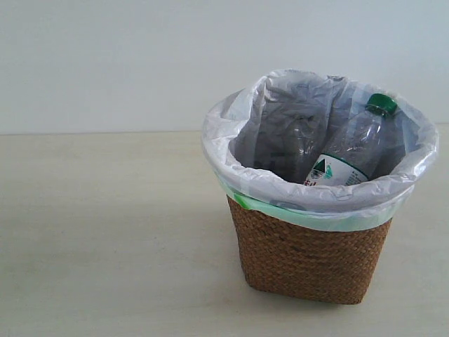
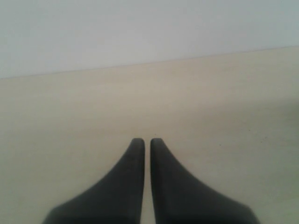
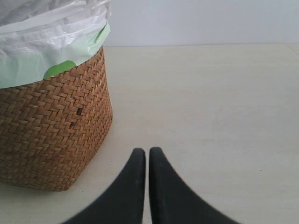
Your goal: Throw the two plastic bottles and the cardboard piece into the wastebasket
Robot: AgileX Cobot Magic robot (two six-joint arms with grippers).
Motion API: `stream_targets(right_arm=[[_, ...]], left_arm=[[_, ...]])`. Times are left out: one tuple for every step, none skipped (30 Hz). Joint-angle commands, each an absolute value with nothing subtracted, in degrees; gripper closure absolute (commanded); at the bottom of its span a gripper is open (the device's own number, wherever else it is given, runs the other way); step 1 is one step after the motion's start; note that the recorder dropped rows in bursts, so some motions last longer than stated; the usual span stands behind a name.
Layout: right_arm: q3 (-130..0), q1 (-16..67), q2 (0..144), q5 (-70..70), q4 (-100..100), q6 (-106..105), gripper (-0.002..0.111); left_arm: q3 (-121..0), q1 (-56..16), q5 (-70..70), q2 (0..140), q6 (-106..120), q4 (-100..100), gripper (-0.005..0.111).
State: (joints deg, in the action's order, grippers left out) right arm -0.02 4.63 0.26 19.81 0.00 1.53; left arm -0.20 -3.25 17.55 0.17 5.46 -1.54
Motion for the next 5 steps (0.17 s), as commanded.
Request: stream_targets(right_arm=[[0.0, 4.28, 0.0, 19.37, -0.35, 1.27, 0.108], [0.0, 4.28, 0.0, 19.37, -0.35, 1.27, 0.108], [0.0, 4.28, 0.0, 19.37, -0.35, 1.27, 0.108], [0.0, 4.28, 0.0, 19.37, -0.35, 1.27, 0.108], [0.0, 4.28, 0.0, 19.37, -0.35, 1.27, 0.108]], left_arm=[[0.0, -3.06, 17.36, 0.0, 4.9, -1.48, 0.103], [0.0, -3.06, 17.36, 0.0, 4.9, -1.48, 0.103], [0.0, -3.06, 17.36, 0.0, 4.9, -1.48, 0.103], [0.0, -3.06, 17.36, 0.0, 4.9, -1.48, 0.103], [0.0, -3.06, 17.36, 0.0, 4.9, -1.48, 0.103]])
